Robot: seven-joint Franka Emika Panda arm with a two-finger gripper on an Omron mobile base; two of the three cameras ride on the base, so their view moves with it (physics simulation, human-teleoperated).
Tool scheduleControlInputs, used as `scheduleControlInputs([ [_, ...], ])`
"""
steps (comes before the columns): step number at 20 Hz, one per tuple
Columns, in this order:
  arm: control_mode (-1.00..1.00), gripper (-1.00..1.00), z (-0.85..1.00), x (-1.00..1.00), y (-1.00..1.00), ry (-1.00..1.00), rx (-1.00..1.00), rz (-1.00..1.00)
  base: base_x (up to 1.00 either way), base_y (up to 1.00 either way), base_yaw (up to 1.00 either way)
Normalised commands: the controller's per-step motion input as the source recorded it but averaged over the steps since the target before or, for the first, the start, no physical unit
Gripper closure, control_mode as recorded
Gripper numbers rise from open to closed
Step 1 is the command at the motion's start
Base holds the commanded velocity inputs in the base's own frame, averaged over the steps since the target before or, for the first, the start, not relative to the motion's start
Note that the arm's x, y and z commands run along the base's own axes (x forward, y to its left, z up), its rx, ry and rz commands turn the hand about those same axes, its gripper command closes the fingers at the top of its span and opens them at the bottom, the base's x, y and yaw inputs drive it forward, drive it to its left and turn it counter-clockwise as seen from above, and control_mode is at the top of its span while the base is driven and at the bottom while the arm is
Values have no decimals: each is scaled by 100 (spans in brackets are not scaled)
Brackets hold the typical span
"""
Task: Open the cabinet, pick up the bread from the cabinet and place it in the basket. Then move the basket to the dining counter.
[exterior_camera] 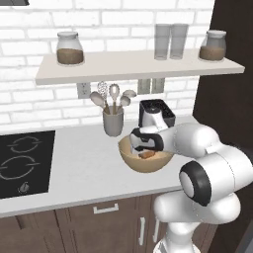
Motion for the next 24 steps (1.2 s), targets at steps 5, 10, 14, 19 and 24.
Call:
scheduleControlInputs([
  [5,-100,-100,16,8,0,1,0,2,0,0,0],
  [10,-100,-100,26,0,0,0,0,3,0,0,0],
  [14,-100,-100,24,0,2,0,0,3,0,0,0],
  [19,-100,-100,27,-6,10,0,0,1,0,0,0],
  [24,-100,-100,48,-37,53,0,-7,9,0,0,0],
])
